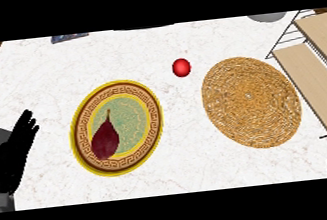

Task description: Pick the lemon from the placemat and place it in the tiered shelf

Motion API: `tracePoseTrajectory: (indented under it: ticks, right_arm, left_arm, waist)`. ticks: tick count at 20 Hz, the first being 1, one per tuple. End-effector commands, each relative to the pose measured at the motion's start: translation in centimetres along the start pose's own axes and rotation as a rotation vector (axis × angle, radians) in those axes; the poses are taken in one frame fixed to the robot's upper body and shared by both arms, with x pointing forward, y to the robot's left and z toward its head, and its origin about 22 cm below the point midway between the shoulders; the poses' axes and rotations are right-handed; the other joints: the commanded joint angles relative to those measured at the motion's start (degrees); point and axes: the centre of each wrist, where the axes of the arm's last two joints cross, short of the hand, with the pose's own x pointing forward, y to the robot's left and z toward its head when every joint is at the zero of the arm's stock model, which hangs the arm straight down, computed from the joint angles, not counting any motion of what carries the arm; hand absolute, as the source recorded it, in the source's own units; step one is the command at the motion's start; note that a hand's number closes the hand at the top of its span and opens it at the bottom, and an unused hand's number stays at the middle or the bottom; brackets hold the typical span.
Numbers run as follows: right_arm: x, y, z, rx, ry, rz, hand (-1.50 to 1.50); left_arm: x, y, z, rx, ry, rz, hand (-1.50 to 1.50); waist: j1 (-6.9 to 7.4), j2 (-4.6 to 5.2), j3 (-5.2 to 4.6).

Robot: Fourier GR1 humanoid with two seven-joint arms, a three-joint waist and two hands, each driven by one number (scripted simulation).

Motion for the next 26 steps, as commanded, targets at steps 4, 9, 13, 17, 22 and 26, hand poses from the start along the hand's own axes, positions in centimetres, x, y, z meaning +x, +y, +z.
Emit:
tracePoseTrajectory:
  ticks: [4,9,13,17,22,26]
  right_arm:
    - [-2.2,2.9,-1.9,0.022,0.095,0.058,-1.5]
    - [-3.2,3.5,-1.6,0.0,0.059,-0.007,-1.5]
    - [-3.4,1.1,-2.4,-0.001,0.045,-0.108,-1.5]
    - [-4.2,1.0,-2.6,0.007,0.099,-0.292,-1.5]
    - [-3.7,-2.7,-0.9,0.044,0.119,-0.418,-1.5]
    - [-7.8,-5.0,-0.1,-0.012,0.086,-0.571,-1.5]
  left_arm:
    - [-1.0,-0.4,0.0,0.011,0.001,-0.01,0.0]
    - [-1.2,1.0,1.1,-0.014,-0.003,0.009,0.0]
    - [-0.2,0.7,0.3,0.009,-0.001,-0.013,0.0]
    - [-0.4,-1.5,0.8,-0.021,0.006,0.004,0.0]
    - [-0.3,1.1,-0.6,-0.001,0.001,0.005,0.0]
    - [0.2,1.4,0.1,0.0,-0.003,-0.013,0.0]
  waist:
    - [-0.03,-0.02,-0.03]
    - [0.2,-0.06,-0.03]
    - [-0.05,-0.09,-0.04]
    - [0.25,-0.1,0.01]
    - [0.02,-0.09,-0.08]
    - [-0.57,-0.4,-0.04]
